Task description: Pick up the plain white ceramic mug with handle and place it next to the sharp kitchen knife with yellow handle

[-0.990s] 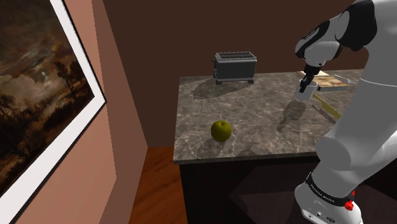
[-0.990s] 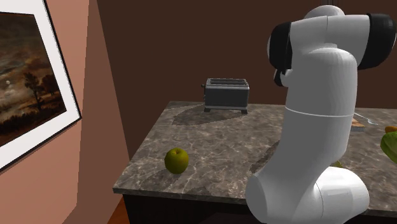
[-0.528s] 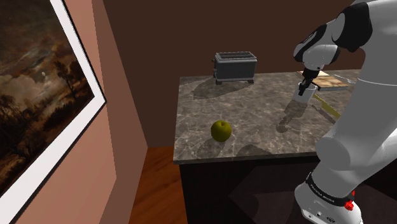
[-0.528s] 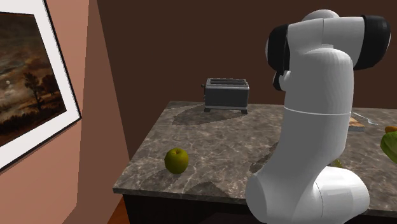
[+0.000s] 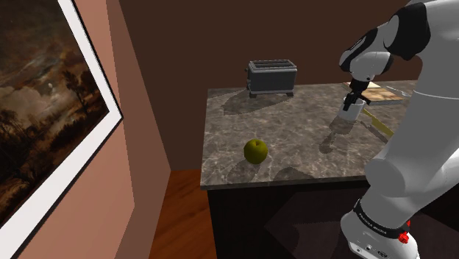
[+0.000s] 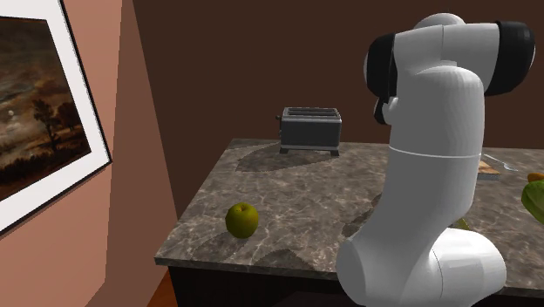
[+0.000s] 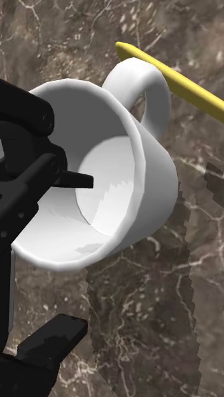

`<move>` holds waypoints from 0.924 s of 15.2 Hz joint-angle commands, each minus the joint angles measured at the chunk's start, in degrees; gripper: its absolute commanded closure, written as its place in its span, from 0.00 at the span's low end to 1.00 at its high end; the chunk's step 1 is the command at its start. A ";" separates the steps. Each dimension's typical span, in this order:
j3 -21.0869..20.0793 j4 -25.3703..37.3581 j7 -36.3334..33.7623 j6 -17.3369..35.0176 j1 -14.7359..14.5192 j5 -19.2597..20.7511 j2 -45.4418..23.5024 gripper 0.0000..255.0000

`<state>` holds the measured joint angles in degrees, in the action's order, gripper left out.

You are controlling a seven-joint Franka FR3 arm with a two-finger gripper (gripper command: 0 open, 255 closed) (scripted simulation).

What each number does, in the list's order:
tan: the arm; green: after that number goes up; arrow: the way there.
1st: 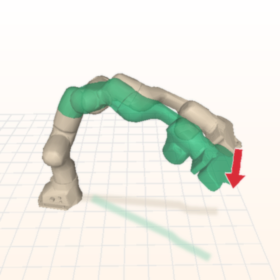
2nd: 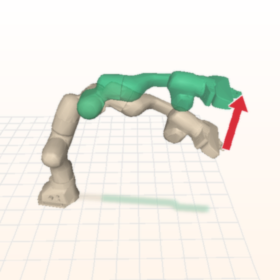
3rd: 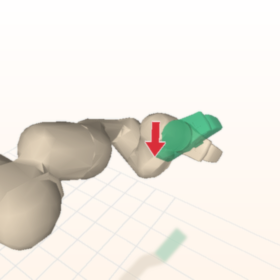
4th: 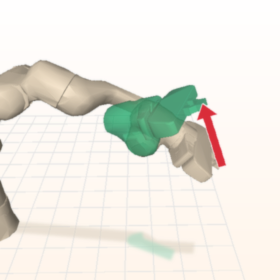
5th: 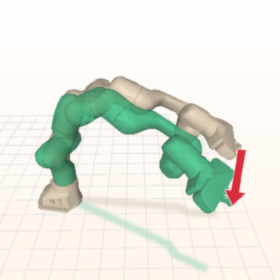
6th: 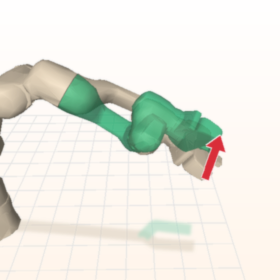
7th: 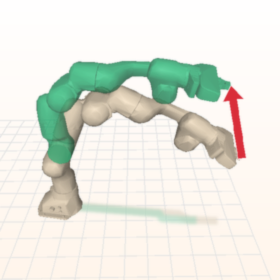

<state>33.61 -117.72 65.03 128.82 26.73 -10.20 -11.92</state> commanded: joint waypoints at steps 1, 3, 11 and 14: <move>0.00 0.00 0.00 0.00 0.00 0.00 0.00 0.00; 0.30 0.68 -0.66 -1.63 -0.25 0.98 1.20 0.00; 0.86 2.99 -2.28 -6.33 -0.77 3.38 4.18 0.00; 0.86 2.99 -2.28 -6.33 -0.77 3.38 4.18 0.00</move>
